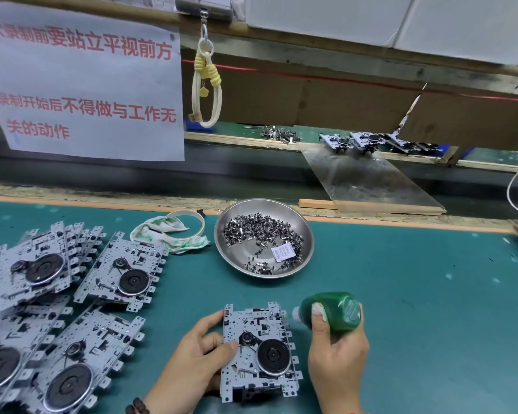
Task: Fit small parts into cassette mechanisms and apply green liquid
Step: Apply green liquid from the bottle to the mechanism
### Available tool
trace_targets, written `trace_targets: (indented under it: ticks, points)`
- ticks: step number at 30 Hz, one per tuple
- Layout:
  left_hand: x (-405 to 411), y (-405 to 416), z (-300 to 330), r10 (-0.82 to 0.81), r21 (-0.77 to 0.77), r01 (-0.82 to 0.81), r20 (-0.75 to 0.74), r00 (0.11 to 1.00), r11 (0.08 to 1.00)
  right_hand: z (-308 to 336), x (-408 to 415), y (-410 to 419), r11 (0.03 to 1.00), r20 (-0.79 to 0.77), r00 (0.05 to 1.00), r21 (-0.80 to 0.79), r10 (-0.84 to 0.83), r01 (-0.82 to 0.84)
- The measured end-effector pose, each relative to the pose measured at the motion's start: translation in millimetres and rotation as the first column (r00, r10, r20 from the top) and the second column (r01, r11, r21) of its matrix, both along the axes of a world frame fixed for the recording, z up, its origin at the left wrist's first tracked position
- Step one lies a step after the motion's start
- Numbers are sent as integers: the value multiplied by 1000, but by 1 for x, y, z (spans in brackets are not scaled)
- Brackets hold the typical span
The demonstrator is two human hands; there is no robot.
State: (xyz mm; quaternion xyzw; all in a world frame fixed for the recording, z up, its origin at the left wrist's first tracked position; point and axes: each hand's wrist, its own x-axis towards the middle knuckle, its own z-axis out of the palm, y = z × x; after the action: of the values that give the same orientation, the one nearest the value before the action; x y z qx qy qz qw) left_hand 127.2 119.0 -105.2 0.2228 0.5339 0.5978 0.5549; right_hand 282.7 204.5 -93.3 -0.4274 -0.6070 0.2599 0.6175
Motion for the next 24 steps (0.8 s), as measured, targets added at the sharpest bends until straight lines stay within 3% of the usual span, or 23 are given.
trace_targets:
  ticks: [24]
  points:
    - [0, 0, -3, -1, -4, 1, -10, 1000, 1000, 3, 0, -2, 999, 13, 1000, 41, 5, -5]
